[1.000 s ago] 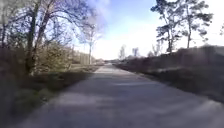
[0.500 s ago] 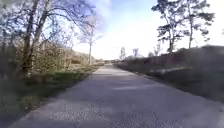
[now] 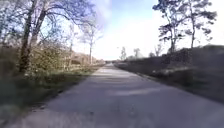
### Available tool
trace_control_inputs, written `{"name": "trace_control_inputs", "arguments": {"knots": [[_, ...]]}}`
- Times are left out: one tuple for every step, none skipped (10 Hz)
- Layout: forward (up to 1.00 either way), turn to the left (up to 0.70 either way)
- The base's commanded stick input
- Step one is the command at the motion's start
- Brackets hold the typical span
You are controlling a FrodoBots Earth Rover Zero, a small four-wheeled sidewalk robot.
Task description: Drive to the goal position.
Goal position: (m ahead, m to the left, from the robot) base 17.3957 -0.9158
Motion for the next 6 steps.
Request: {"name": "trace_control_inputs", "arguments": {"knots": [[1.00, 0.00], [1.00, 0.00], [1.00, 0.00], [1.00, 0.00], [1.00, 0.00], [1.00, 0.00]]}}
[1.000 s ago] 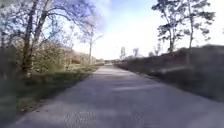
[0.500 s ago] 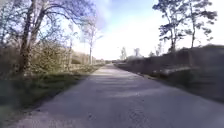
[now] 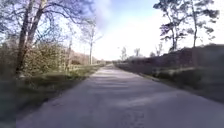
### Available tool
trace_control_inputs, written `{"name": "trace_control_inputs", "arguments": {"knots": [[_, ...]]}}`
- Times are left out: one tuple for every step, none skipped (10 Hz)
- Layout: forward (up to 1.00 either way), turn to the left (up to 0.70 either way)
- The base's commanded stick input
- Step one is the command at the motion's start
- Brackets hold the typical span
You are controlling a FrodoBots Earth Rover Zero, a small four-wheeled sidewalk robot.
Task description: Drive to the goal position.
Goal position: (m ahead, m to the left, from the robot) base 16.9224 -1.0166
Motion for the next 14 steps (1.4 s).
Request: {"name": "trace_control_inputs", "arguments": {"knots": [[1.00, 0.00], [1.00, 0.00], [1.00, 0.00], [1.00, 0.00], [1.00, 0.00], [1.00, 0.00], [1.00, 0.00], [1.00, 0.00], [1.00, 0.00], [1.00, 0.00], [1.00, 0.00], [1.00, 0.00], [1.00, 0.00], [1.00, 0.00]]}}
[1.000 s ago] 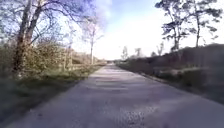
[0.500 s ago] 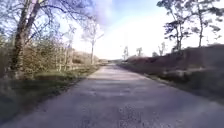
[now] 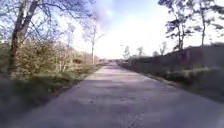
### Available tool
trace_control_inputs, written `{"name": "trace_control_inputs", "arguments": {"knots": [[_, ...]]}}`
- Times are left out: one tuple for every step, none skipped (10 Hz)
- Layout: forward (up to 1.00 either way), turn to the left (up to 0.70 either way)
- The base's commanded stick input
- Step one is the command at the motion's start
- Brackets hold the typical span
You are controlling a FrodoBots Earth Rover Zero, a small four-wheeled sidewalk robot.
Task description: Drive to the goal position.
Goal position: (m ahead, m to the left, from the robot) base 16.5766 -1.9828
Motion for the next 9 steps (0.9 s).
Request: {"name": "trace_control_inputs", "arguments": {"knots": [[1.00, 0.00], [1.00, 0.00], [1.00, 0.00], [1.00, 0.00], [1.00, 0.00], [1.00, 0.00], [1.00, 0.00], [1.00, 0.00], [1.00, 0.00]]}}
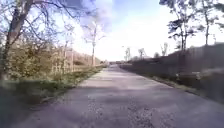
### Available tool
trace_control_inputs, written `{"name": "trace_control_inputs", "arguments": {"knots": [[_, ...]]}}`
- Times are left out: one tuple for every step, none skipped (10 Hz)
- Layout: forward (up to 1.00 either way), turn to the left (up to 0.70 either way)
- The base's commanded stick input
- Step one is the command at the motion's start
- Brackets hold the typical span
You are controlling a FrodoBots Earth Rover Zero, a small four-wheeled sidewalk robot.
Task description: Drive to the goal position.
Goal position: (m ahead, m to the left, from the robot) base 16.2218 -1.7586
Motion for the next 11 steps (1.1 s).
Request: {"name": "trace_control_inputs", "arguments": {"knots": [[1.00, 0.00], [1.00, 0.00], [1.00, 0.00], [1.00, 0.00], [1.00, 0.00], [1.00, 0.00], [1.00, 0.00], [1.00, 0.00], [1.00, 0.00], [1.00, 0.00], [1.00, 0.00]]}}
